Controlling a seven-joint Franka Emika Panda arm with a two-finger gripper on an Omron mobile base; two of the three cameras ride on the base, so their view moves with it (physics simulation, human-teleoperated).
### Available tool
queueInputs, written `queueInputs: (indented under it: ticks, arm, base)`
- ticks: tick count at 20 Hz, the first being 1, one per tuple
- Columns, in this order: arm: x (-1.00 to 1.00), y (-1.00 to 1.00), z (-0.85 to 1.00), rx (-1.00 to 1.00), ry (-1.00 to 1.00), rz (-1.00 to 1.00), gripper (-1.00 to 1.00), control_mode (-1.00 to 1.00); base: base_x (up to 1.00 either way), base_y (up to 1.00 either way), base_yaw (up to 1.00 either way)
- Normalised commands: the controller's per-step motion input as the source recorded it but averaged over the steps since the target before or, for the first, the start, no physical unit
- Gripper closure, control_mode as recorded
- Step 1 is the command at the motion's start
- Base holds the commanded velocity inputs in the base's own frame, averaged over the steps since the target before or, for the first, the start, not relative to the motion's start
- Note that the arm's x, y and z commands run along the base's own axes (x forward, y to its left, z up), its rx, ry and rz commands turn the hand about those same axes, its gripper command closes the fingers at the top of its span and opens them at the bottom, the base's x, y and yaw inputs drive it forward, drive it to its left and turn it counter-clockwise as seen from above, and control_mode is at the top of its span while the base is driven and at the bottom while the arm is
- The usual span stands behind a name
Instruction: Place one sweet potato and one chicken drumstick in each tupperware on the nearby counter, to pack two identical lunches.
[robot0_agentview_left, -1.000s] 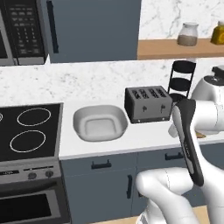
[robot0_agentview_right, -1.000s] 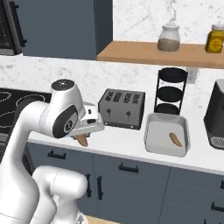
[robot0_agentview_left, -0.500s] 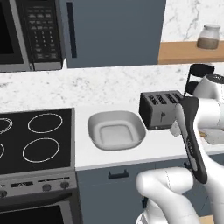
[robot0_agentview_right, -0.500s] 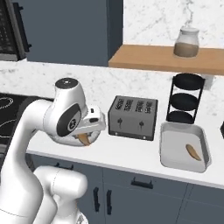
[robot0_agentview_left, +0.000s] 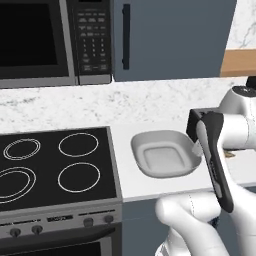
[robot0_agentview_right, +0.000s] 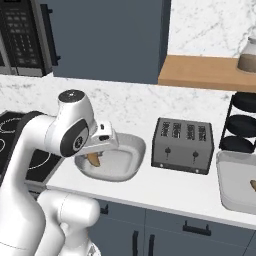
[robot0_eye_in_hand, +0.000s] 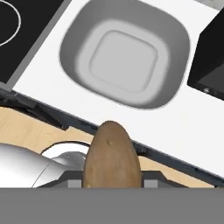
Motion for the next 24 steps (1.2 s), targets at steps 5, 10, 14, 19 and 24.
queueInputs:
  ticks: [5,10,14,19,24]
  arm:
    - [0.32,0.01,-0.29,0.03,0.0,0.0,1.0,-1.0]
    - [0.86,0.0,-1.0,0.17,0.07,-0.02,1.0,-1.0]
    - [1.0,0.05,-0.52,0.09,0.07,-0.05,1.0,-1.0]
    - [1.0,0.1,0.0,0.0,0.15,-0.07,1.0,-1.0]
    - [0.98,0.0,-0.24,0.0,0.18,-0.02,1.0,-1.0]
  base:
    - [0.16,0.01,0.0]
    - [0.0,0.0,0.0]
    - [0.0,0.0,0.0]
    - [0.0,0.0,0.0]
    - [0.0,0.0,0.0]
